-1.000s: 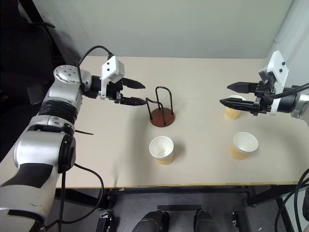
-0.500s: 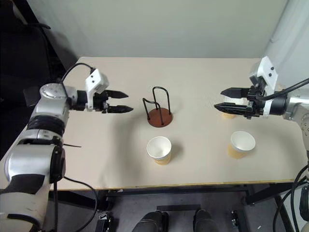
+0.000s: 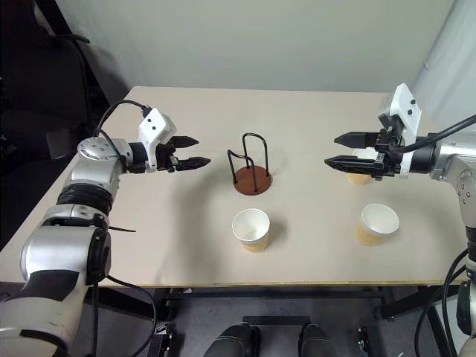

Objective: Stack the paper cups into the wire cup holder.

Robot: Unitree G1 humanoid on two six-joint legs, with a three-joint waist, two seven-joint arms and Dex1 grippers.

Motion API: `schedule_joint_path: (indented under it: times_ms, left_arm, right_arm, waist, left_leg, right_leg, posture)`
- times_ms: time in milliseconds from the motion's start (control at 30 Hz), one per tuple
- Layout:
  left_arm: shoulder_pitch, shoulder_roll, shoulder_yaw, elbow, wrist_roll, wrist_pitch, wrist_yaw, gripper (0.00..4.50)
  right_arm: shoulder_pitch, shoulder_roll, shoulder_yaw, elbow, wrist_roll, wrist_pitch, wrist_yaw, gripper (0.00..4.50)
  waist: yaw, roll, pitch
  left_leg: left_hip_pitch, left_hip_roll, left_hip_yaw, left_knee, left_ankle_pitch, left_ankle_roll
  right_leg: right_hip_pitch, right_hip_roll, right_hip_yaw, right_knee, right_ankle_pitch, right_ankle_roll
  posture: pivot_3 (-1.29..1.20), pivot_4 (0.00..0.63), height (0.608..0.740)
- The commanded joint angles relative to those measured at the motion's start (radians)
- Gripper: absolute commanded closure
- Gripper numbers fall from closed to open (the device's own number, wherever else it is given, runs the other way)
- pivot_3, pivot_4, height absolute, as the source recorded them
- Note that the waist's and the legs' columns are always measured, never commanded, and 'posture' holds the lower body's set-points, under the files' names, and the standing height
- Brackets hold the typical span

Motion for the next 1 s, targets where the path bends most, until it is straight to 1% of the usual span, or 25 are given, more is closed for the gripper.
schedule_joint_path:
  times_ms: [33,133,233,333,400,600,1000]
  left_arm:
    - [-0.022,-0.007,0.004,-0.003,0.0,-0.005,-0.026,1.04]
    - [-0.016,-0.013,-0.007,-0.01,0.005,0.001,-0.075,1.04]
    - [-0.019,-0.011,-0.01,-0.009,0.009,0.002,-0.084,1.04]
    - [-0.031,-0.012,-0.001,0.002,0.011,-0.001,-0.036,1.04]
    - [-0.038,-0.023,0.012,0.012,0.008,-0.004,0.016,1.04]
    - [-0.036,-0.057,0.029,0.027,0.006,-0.018,0.105,1.04]
    - [-0.05,-0.106,0.03,0.047,0.01,-0.017,0.133,1.04]
  right_arm:
    - [-0.008,-0.014,-0.033,-0.031,0.01,-0.002,-0.005,1.76]
    - [-0.006,-0.019,-0.037,-0.033,0.01,0.0,-0.007,1.76]
    - [-0.005,-0.02,-0.041,-0.034,0.01,-0.001,-0.011,1.76]
    - [-0.002,-0.02,-0.047,-0.034,0.012,-0.002,-0.016,1.76]
    - [-0.001,-0.019,-0.048,-0.033,0.011,-0.004,-0.019,1.76]
    - [0.002,-0.024,-0.049,-0.028,0.009,-0.011,-0.019,1.76]
    - [0.0,-0.031,-0.055,-0.031,0.01,-0.009,-0.024,1.76]
  waist:
    - [-0.001,0.0,0.0]
    - [-0.003,0.0,0.0]
    - [-0.004,0.0,0.0]
    - [-0.004,0.0,0.0]
    - [-0.003,0.0,0.0]
    - [-0.001,0.0,0.0]
    - [-0.001,0.0,0.0]
  left_leg:
    - [0.0,0.0,0.0,0.0,0.0,0.0]
    - [0.0,0.0,0.0,0.0,0.0,0.0]
    - [0.0,0.0,0.0,0.0,0.0,0.0]
    - [0.0,0.0,0.0,0.0,0.0,0.0]
    - [0.0,0.0,0.0,0.0,0.0,0.0]
    - [0.0,0.0,0.0,0.0,0.0,0.0]
    - [0.0,0.0,0.0,0.0,0.0,0.0]
  right_leg:
    - [0.0,0.0,0.0,0.0,0.0,0.0]
    - [0.0,0.001,0.0,0.0,0.0,0.0]
    - [0.0,0.001,0.001,0.0,0.0,0.0]
    - [0.0,0.001,0.0,0.0,0.0,0.0]
    - [0.0,0.0,0.001,0.0,0.0,0.0]
    - [0.0,-0.001,0.001,0.0,0.0,0.0]
    - [0.0,0.0,0.001,0.0,0.0,0.001]
  posture:
    - [0.0,0.15,0.74]
    - [0.0,0.15,0.74]
    - [0.0,0.15,0.74]
    - [0.0,0.15,0.74]
    - [0.0,0.15,0.74]
    - [0.0,0.15,0.74]
    - [0.0,0.15,0.74]
